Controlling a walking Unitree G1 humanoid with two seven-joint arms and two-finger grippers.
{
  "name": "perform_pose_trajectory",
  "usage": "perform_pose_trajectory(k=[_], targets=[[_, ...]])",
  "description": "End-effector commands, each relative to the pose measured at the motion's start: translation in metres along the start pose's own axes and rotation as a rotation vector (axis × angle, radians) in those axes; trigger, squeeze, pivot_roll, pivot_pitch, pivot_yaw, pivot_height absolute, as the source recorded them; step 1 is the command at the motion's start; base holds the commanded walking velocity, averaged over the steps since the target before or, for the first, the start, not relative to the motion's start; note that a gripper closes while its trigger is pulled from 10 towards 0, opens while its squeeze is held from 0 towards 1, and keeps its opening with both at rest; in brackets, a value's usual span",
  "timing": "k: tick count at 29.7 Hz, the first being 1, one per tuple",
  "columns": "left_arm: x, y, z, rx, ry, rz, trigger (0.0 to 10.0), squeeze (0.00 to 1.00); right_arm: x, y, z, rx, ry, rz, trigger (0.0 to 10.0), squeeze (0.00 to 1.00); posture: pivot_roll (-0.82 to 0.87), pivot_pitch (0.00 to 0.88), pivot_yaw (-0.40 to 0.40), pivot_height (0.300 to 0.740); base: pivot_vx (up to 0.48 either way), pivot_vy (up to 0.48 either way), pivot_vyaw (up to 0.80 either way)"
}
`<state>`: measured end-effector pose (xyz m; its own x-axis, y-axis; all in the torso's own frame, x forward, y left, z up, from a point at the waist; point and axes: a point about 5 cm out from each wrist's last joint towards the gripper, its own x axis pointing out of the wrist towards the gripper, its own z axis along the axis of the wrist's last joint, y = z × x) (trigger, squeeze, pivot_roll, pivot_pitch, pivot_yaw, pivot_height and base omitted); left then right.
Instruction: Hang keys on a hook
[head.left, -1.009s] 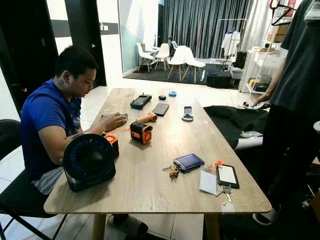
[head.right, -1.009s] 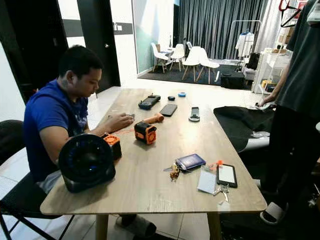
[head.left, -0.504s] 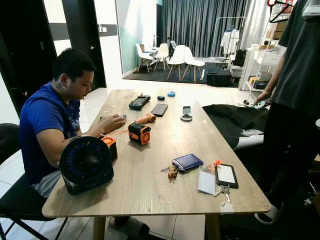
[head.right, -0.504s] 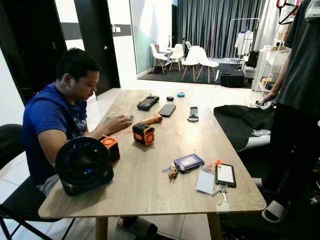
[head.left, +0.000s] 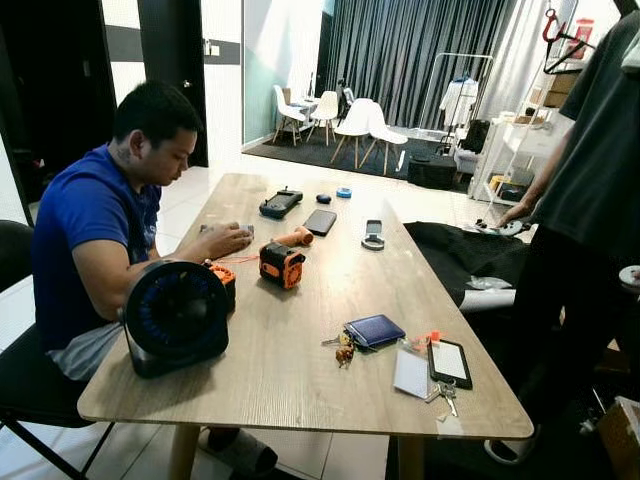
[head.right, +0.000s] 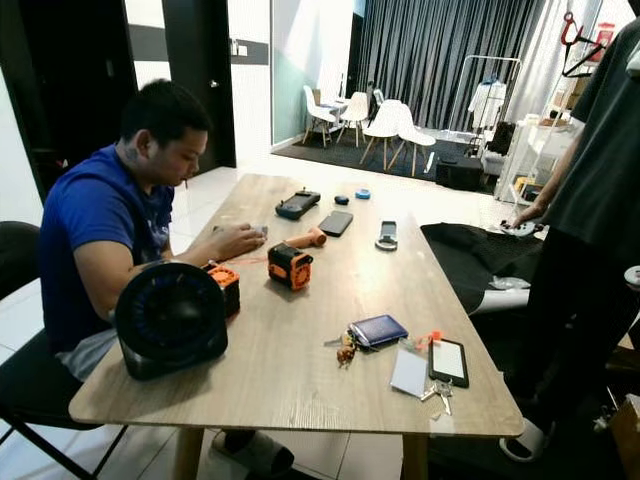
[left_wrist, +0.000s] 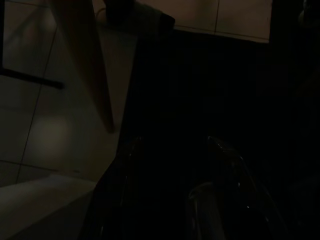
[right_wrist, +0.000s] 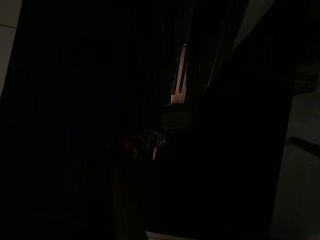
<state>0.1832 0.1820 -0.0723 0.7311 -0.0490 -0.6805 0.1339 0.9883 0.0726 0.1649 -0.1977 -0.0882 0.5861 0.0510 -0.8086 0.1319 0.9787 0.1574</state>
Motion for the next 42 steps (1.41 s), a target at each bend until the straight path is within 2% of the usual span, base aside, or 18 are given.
perform_pose_trajectory(k=[1, 10, 15, 22, 24, 26, 30, 35, 42], targets=[[0.0, -0.006, -0.002, -0.011, 0.003, -0.008, 10.0, 0.0, 0.001, 0.0, 0.002, -0.015, 0.006, 0.005, 10.0, 0.0, 0.1, 0.0, -0.09, 0.74, 0.0, 0.0, 0.0], [0.001, -0.003, 0.002, 0.002, -0.012, -0.008, 10.0, 0.0, 0.001, 0.003, 0.006, -0.014, -0.036, 0.001, 10.0, 0.0, 0.09, 0.021, -0.072, 0.74, 0.0, 0.0, 0.0], [-0.002, -0.003, -0.003, 0.021, -0.01, -0.028, 10.0, 0.0, -0.002, 0.002, -0.007, -0.014, -0.023, -0.009, 10.0, 0.0, 0.09, 0.064, -0.055, 0.74, 0.0, 0.0, 0.0], [-0.002, -0.003, -0.004, 0.029, -0.004, -0.035, 10.0, 0.0, -0.003, 0.001, -0.013, -0.003, -0.01, -0.02, 10.0, 0.0, 0.09, 0.041, -0.049, 0.74, 0.0, 0.0, 0.0], [0.002, 0.0, 0.005, 0.032, -0.011, -0.027, 10.0, 0.0, 0.0, 0.002, -0.003, 0.001, -0.026, -0.026, 10.0, 0.0, 0.09, 0.0, -0.045, 0.74, 0.0, 0.0, 0.0], [0.007, 0.002, 0.016, 0.034, -0.026, -0.022, 10.0, 0.0, 0.003, 0.005, 0.01, 0.008, -0.055, -0.029, 10.0, 0.0, 0.09, 0.0, -0.04, 0.74, 0.0, 0.0, 0.0], [0.01, 0.003, 0.022, 0.037, -0.036, -0.022, 10.0, 0.0, 0.004, 0.007, 0.017, 0.012, -0.071, -0.028, 10.0, 0.0, 0.09, 0.0, -0.039, 0.74, 0.0, 0.0, 0.0], [0.01, 0.002, 0.024, 0.04, -0.044, -0.026, 10.0, 0.0, 0.005, 0.009, 0.017, 0.013, -0.077, -0.021, 10.0, 0.0, 0.09, 0.0, -0.037, 0.74, 0.0, 0.0, 0.0], [0.006, 0.0, 0.012, 0.013, -0.028, -0.028, 10.0, 0.0, 0.002, 0.008, 0.009, 0.049, -0.108, -0.023, 10.0, 0.0, 0.09, 0.003, -0.031, 0.74, 0.0, 0.0, 0.0]])
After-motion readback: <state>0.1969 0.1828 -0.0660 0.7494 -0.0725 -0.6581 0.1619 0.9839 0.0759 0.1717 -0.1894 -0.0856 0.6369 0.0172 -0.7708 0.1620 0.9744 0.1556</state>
